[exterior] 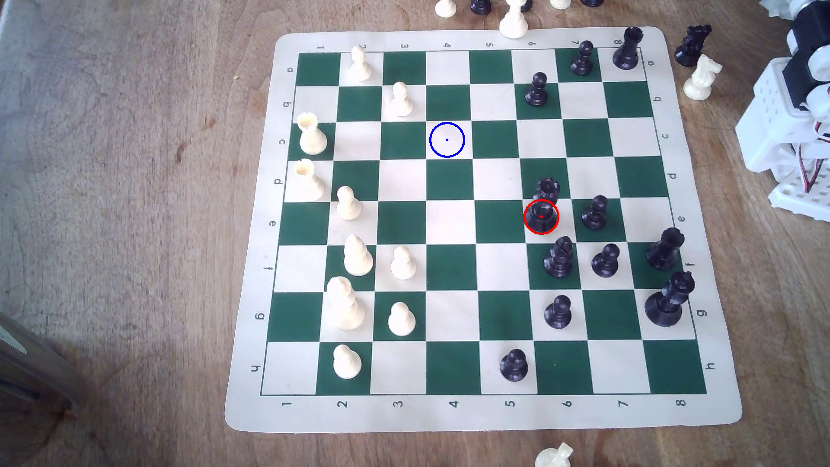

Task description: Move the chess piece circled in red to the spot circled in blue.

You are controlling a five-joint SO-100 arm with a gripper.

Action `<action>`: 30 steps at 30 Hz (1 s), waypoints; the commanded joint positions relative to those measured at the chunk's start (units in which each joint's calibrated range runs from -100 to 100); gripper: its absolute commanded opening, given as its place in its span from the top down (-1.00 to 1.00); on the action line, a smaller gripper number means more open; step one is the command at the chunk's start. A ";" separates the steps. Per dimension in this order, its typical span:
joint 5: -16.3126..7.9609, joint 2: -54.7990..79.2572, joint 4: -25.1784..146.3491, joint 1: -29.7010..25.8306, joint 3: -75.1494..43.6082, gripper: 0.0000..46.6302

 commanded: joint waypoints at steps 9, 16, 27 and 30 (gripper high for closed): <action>0.15 -0.20 -1.27 -0.46 0.90 0.99; -0.63 -0.20 1.68 -0.46 0.90 0.62; 5.96 -0.03 78.50 -11.02 -5.53 0.99; 4.84 -0.03 98.98 -10.39 -14.06 0.99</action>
